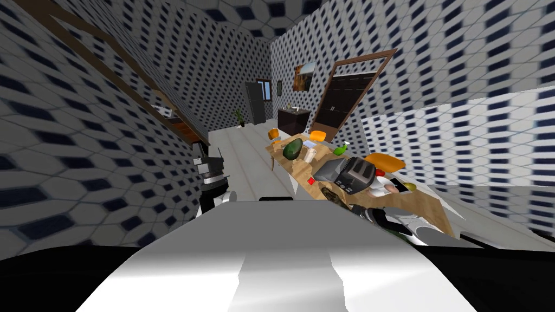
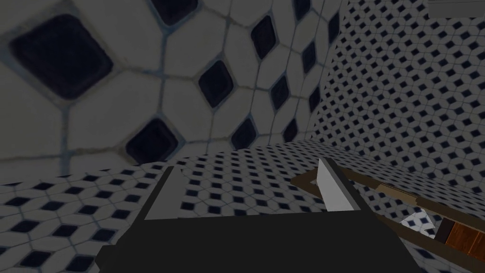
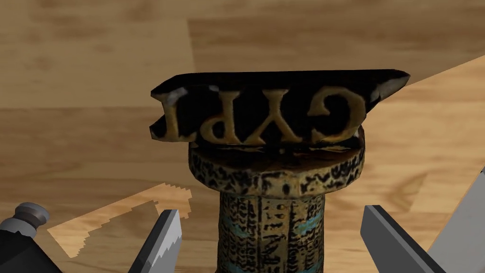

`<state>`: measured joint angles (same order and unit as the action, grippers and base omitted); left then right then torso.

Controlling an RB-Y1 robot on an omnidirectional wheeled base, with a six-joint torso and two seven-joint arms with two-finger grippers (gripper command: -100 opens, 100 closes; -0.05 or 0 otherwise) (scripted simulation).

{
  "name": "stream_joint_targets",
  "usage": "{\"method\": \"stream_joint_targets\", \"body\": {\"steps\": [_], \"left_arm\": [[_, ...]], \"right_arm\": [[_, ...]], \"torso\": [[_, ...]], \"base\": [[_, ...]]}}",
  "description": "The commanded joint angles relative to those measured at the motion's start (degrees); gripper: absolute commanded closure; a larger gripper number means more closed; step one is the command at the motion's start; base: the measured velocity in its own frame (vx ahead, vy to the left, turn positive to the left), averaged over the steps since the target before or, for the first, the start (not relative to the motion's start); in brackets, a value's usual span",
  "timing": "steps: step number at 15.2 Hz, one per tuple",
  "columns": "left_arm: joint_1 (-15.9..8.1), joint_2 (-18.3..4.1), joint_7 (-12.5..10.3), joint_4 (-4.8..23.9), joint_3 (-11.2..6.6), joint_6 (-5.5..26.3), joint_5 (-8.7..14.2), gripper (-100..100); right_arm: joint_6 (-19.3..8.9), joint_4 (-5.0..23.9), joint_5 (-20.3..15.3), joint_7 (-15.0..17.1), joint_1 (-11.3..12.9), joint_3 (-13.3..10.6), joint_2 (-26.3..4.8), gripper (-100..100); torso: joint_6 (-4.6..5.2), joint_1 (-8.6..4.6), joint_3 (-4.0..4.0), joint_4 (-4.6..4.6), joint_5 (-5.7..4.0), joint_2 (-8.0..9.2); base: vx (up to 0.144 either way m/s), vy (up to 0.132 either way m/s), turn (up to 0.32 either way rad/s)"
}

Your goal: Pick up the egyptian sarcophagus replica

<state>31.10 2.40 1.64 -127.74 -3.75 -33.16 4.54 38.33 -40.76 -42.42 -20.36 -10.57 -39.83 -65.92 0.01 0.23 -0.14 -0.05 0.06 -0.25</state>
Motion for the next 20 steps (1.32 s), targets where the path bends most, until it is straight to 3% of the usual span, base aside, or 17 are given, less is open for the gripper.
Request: {"method": "stream_joint_targets", "body": {"steps": [1,2,3,4,5,7,8,10,11,13,14,16,17,19,20], "left_arm": [[0.00,0.00,0.00,0.00,0.00,0.00,0.00,0],[0.00,0.00,0.00,0.00,0.00,0.00,0.00,0],[0.00,0.00,0.00,0.00,0.00,0.00,0.00,0],[0.00,0.00,0.00,0.00,0.00,0.00,0.00,0],[-0.01,-0.01,0.00,0.00,-0.01,0.00,0.00,0],[-0.01,-0.01,0.00,0.00,-0.01,0.00,0.00,0],[-0.01,-0.01,0.00,0.00,-0.01,0.00,0.00,0],[-0.01,-0.01,0.00,0.00,-0.01,0.00,0.00,0],[-0.01,-0.01,0.00,0.00,-0.01,0.00,0.00,0],[-0.01,-0.01,0.00,0.00,-0.01,0.00,0.00,0],[-0.01,-0.01,0.00,0.00,-0.01,0.00,0.00,0],[-0.01,-0.01,0.00,0.00,-0.01,0.00,0.00,0],[-0.01,-0.01,0.00,0.00,-0.01,0.00,0.00,0],[-0.01,-0.01,0.00,0.00,-0.01,0.00,0.00,0],[-0.01,0.00,0.00,0.00,-0.01,0.00,0.00,0]], "right_arm": [[0.40,1.94,-0.74,-0.79,-0.15,-1.09,0.30,-100],[0.33,1.21,-0.35,-0.35,0.09,-0.50,0.14,-100],[0.14,-0.09,-3.30,1.45,-1.55,2.14,1.17,-100],[0.14,-0.09,-3.80,1.45,-1.55,2.14,1.17,-100],[-0.24,-1.75,-5.46,3.33,-3.25,4.12,2.13,-100],[-0.24,-1.78,-7.17,3.44,-3.25,4.89,2.13,-100],[-0.62,-3.47,-8.89,5.43,-4.94,7.22,3.09,-100],[-0.62,-3.47,-10.54,5.43,-4.94,7.64,3.09,-100],[-0.99,-5.16,-12.37,7.42,-6.64,10.02,4.05,-100],[-0.99,-5.16,-13.90,7.42,-6.64,10.39,4.05,-100],[-1.37,-6.84,-15.79,9.41,-8.33,12.78,5.01,-100],[-1.37,-6.84,-17.27,9.41,-8.33,13.14,5.01,-100],[-1.75,-8.53,-19.26,11.40,-10.03,15.49,5.97,-100],[-1.75,-8.53,-20.64,11.40,-10.03,15.90,5.97,-100],[-2.13,-10.22,-22.65,13.39,-11.73,18.23,6.93,-100]], "torso": [[0.00,0.00,0.00,0.00,0.00,0.00],[0.00,-0.04,0.01,0.00,-0.02,0.02],[0.01,-0.09,0.04,0.02,-0.03,0.08],[0.01,-0.17,0.09,0.03,-0.05,0.16],[0.01,-0.24,0.13,0.05,-0.07,0.23],[0.02,-0.35,0.19,0.08,-0.09,0.34],[0.03,-0.35,0.21,0.08,-0.09,0.36],[0.02,-0.34,0.21,0.08,-0.10,0.36],[0.03,-0.31,0.21,0.08,-0.09,0.35],[0.02,-0.30,0.21,0.08,-0.08,0.36],[0.03,-0.29,0.21,0.08,-0.08,0.36],[0.02,-0.32,0.20,0.08,-0.09,0.35],[0.03,-0.31,0.20,0.08,-0.08,0.34],[0.02,-0.34,0.20,0.08,-0.10,0.35],[0.02,-0.37,0.20,0.08,-0.11,0.34]], "base": [[0.061,0.028,0.080],[0.036,0.015,0.024],[0.011,-0.011,0.045],[0.000,-0.026,0.061],[-0.008,-0.038,0.096],[-0.015,-0.042,0.034],[-0.011,-0.035,0.049],[-0.008,-0.025,0.036],[-0.009,-0.021,0.050],[-0.009,-0.024,0.034],[-0.007,-0.027,0.055],[-0.005,-0.029,0.038],[-0.008,-0.028,0.059],[-0.006,-0.026,0.035],[-0.007,-0.024,0.044]]}}
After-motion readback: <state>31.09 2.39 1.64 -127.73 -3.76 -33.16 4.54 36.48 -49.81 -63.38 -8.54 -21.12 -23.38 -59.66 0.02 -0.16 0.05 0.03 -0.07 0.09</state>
